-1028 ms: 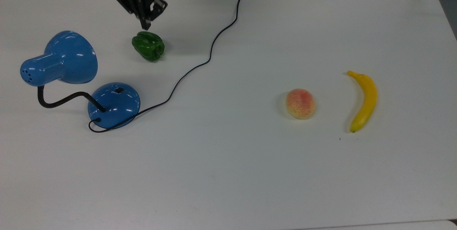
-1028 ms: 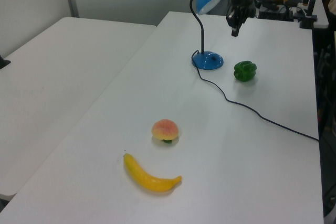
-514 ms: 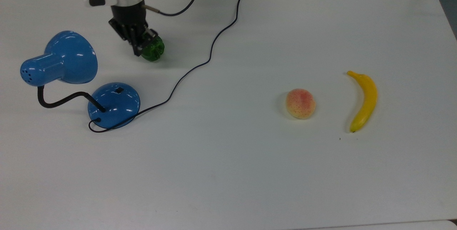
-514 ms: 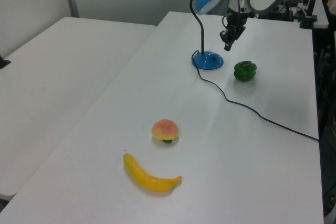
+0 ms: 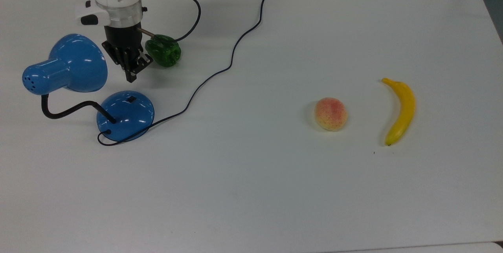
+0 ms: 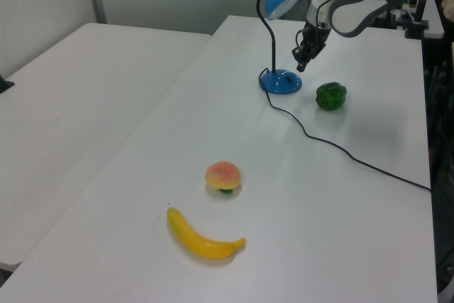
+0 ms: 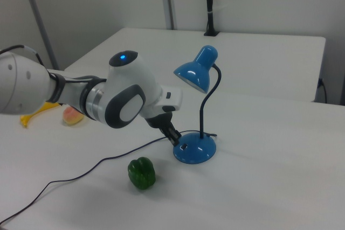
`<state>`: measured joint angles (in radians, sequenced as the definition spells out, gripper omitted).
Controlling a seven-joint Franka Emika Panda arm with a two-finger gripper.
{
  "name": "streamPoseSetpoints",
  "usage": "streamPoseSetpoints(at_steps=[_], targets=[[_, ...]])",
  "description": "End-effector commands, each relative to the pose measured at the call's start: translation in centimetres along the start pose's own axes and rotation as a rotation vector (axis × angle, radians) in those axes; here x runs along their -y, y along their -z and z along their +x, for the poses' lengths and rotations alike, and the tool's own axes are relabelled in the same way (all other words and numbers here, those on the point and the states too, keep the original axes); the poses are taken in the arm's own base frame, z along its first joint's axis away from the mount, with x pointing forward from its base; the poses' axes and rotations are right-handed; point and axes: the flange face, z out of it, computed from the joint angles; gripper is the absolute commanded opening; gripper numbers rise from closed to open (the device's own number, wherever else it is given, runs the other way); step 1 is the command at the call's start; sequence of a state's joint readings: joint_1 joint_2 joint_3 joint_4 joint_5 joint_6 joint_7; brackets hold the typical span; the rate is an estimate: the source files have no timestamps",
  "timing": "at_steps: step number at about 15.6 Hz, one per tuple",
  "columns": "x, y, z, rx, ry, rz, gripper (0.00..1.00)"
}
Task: Turn on desk lamp
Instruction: 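Move the gripper down toward the blue lamp's round base, then press the switch on the lamp base with the gripper fingers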
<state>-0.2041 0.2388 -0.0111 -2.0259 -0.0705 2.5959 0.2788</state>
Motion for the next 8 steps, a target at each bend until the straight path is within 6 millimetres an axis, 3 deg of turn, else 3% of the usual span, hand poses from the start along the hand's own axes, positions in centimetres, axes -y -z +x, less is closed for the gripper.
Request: streamPoseSetpoints(at_steps=[1, 8], targets=[[0.1, -1.3, 0.5, -0.069, 0.008, 0.0, 0.0], [0.6, -3.0, 0.7, -0.102, 0.068, -0.011, 0.0]])
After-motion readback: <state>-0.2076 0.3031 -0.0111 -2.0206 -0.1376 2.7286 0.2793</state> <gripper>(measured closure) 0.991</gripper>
